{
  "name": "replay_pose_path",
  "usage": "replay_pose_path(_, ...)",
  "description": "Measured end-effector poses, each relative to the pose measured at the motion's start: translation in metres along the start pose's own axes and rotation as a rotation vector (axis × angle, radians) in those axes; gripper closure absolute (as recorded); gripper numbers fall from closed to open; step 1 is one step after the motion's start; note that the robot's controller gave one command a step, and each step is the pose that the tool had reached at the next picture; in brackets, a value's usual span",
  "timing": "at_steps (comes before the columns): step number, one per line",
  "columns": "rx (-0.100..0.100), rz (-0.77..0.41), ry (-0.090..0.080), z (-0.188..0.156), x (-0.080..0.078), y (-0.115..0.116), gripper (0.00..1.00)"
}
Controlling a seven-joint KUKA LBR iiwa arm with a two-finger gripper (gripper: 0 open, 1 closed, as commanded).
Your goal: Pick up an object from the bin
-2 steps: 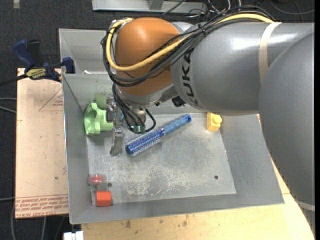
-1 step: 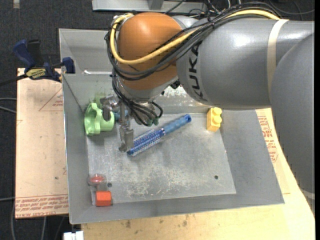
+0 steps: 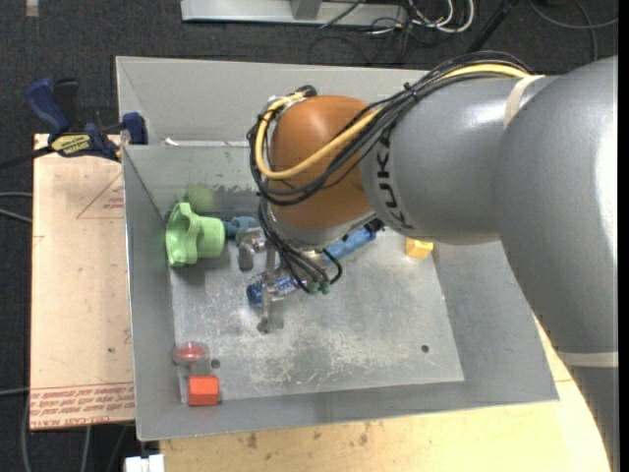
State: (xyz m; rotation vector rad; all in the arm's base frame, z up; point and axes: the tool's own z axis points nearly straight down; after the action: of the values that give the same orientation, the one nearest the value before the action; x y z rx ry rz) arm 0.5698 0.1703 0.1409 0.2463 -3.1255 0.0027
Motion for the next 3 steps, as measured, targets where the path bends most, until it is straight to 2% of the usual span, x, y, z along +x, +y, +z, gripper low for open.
replay_pose_path(1, 0.000, 0.118, -0.003, 0.062, 0.000, -0.059, 0.00)
replay_pose_path(2, -0.001, 0.152, -0.006, 0.072, 0.017, -0.105, 0.00)
replay_pose_path(3, -0.003, 0.148, -0.006, 0.072, 0.017, -0.102, 1.00)
